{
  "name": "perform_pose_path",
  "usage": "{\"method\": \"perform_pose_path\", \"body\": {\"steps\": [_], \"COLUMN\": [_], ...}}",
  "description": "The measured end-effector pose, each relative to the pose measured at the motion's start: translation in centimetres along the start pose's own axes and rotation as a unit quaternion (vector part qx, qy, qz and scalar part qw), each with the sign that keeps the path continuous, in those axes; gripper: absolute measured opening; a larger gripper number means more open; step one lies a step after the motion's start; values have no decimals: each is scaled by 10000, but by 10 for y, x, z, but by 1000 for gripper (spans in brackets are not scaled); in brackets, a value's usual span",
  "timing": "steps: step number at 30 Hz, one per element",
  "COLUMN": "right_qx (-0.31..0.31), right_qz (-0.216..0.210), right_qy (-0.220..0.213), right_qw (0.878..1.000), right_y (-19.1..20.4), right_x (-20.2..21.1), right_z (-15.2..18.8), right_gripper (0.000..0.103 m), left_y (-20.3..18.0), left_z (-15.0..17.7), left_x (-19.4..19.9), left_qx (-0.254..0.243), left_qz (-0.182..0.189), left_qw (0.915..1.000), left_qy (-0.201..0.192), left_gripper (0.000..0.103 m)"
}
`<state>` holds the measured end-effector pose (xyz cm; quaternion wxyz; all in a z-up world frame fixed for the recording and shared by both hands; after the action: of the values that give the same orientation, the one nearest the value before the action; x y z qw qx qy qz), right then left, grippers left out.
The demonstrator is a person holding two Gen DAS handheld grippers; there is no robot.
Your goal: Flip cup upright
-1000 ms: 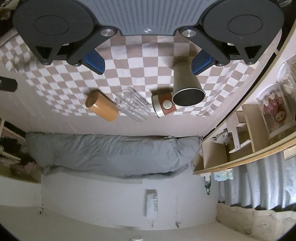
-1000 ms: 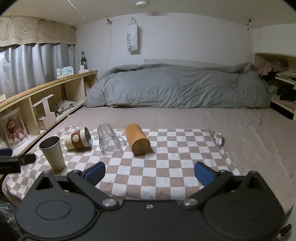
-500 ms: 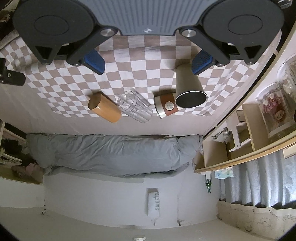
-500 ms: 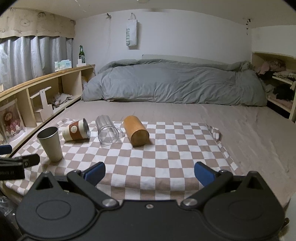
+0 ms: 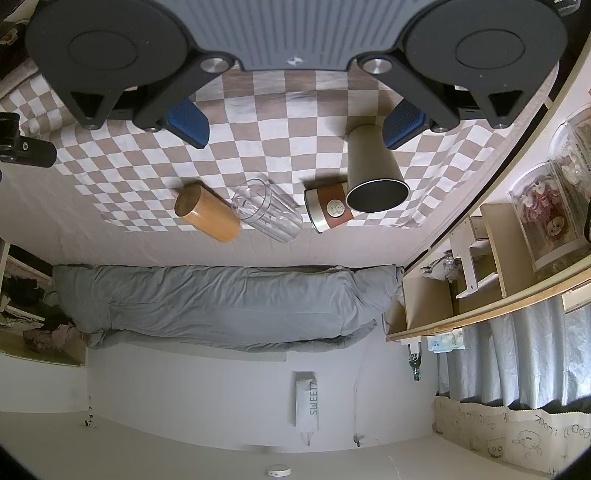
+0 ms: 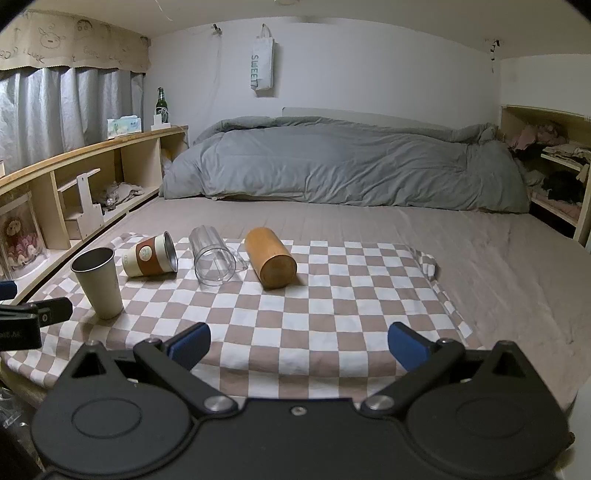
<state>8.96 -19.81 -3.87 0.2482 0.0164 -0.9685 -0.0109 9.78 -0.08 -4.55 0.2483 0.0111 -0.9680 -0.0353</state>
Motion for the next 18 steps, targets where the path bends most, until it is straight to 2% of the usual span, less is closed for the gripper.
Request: {"method": "perform_pose_path", "body": {"steps": [18], "right_qx": [11], "right_qz": [-15], "right_qy": [9], "right_qw": [10000], "right_y": [1], "right_x": [-3], "right_z": [0], "right_gripper": [103], "left_y": [0], "left_z": [1], "left_x": [0], "left_qx": [-7], "left_qz": [-14], "left_qw": [10000], "left_qy": [5], "left_gripper": [100]}}
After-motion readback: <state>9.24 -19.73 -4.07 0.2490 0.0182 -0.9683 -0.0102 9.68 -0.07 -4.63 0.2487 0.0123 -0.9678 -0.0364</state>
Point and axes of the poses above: each gripper's, at about its wrist camera, not at the fingertips, and x roughly against the way its jaws point, y to its left, z to its underside, the point moved 8 cm from there along -x, roughly the way its jaws point, and after that the axes turned 4 degrees about -z, right-handed, at the moved point
